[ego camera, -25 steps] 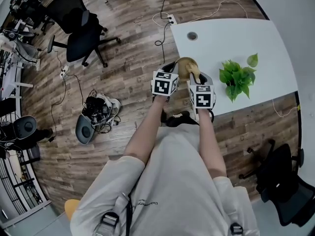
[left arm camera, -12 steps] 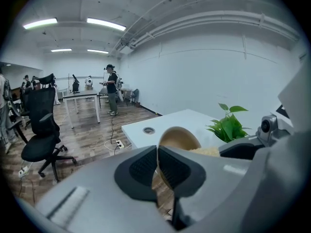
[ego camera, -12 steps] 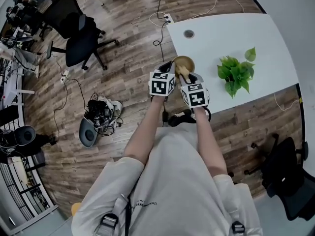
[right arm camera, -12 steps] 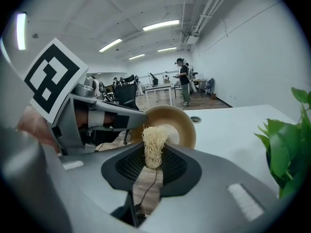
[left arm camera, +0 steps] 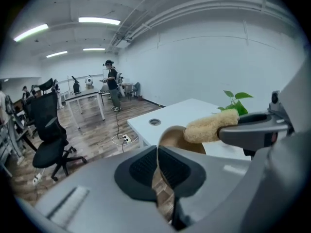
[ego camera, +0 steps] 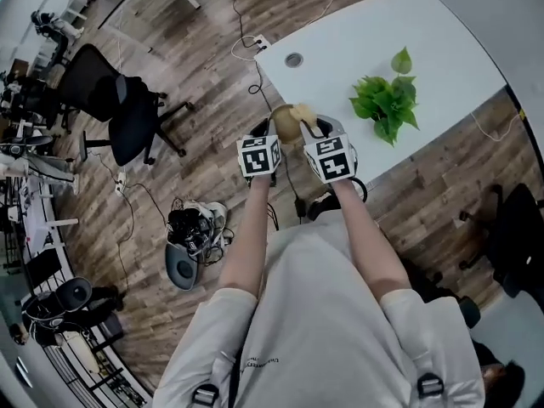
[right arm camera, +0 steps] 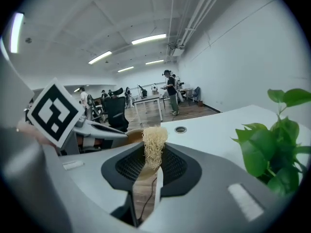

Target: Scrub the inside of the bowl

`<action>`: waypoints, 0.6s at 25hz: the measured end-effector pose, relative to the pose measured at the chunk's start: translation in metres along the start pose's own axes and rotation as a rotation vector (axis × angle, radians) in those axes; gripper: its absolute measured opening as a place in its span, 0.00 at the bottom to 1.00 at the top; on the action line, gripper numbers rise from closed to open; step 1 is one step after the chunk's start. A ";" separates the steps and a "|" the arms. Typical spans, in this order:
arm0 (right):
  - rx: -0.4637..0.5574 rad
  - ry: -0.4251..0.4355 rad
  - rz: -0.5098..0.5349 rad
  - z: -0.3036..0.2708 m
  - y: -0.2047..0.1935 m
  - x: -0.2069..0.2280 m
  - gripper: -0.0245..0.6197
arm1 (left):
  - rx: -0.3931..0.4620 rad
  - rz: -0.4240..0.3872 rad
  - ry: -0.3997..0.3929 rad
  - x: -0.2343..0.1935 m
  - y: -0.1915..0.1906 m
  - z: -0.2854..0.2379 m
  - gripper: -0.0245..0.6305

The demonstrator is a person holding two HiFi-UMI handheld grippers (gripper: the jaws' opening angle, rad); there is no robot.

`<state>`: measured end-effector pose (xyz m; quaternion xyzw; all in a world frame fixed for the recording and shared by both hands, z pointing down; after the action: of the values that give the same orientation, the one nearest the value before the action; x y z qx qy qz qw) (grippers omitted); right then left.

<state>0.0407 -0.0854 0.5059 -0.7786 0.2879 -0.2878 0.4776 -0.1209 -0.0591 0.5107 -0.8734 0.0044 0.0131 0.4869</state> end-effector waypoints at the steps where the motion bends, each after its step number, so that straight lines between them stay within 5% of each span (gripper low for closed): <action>1: 0.016 -0.010 -0.020 0.002 0.003 0.003 0.21 | -0.003 -0.034 -0.009 0.002 0.001 0.000 0.06; 7: 0.033 -0.024 -0.071 0.012 0.008 0.017 0.21 | 0.019 -0.355 -0.118 0.025 0.000 -0.006 0.06; 15: 0.039 -0.019 -0.106 0.016 0.004 0.026 0.21 | 0.034 -0.588 -0.238 0.052 -0.007 -0.007 0.06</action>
<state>0.0694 -0.0964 0.5009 -0.7860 0.2363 -0.3109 0.4792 -0.0691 -0.0612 0.5194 -0.8214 -0.3048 -0.0263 0.4814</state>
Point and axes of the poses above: the fingertips, and each gripper's own axes: z backward along the fingers, x to its right, y out of its top, the point moved 8 cm from there along z, backward along the fingers, and after that the axes turned 8 degrees about x, right-handed, at the moved point
